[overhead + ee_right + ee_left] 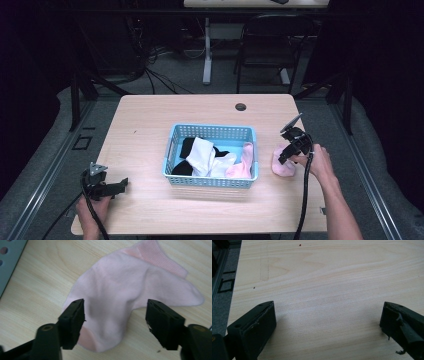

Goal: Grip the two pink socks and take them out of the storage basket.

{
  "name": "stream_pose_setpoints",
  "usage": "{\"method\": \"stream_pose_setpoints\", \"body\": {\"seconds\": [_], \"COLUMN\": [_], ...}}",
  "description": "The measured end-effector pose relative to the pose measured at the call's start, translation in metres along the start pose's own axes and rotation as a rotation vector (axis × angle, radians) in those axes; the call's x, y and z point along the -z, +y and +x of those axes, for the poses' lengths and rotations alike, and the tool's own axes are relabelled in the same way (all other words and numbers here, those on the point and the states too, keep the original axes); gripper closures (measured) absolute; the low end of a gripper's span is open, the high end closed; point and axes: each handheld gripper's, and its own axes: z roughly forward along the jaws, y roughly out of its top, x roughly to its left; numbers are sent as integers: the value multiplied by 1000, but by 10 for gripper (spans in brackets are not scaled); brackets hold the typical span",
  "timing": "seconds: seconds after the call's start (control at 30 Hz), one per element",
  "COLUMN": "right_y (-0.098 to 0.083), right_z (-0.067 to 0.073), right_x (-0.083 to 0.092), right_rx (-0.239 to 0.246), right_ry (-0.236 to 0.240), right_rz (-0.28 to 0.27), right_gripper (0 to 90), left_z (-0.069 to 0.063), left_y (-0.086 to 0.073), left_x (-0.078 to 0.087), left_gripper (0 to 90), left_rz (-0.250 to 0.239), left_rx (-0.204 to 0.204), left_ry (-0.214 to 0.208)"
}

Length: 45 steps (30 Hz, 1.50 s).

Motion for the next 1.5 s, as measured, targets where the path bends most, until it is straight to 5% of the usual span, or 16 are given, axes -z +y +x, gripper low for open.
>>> {"method": "stream_pose_setpoints", "body": {"seconds": [0.4, 0.83, 1.13, 1.2, 1.5], "right_y": [-11, -5, 7, 10, 32], "right_z": [9, 31, 67, 71, 115], "right_x": [38, 83, 110, 113, 112], "right_rx": [30, 106, 172, 197, 307], "right_ry": [1, -36, -48, -56, -16], "right_rz": [-89, -145, -200, -178, -200], "right_gripper": [6, 0, 0, 0, 0], "left_z": [0, 0, 0, 0, 0], "left_y": [0, 0, 0, 0, 0], "left_x": [0, 0, 0, 0, 0], "left_gripper": [6, 5, 5, 5, 5], "left_rz": [0, 0, 0, 0, 1], "left_rx": [0, 0, 0, 0, -1], "left_ry": [0, 0, 0, 0, 0]}}
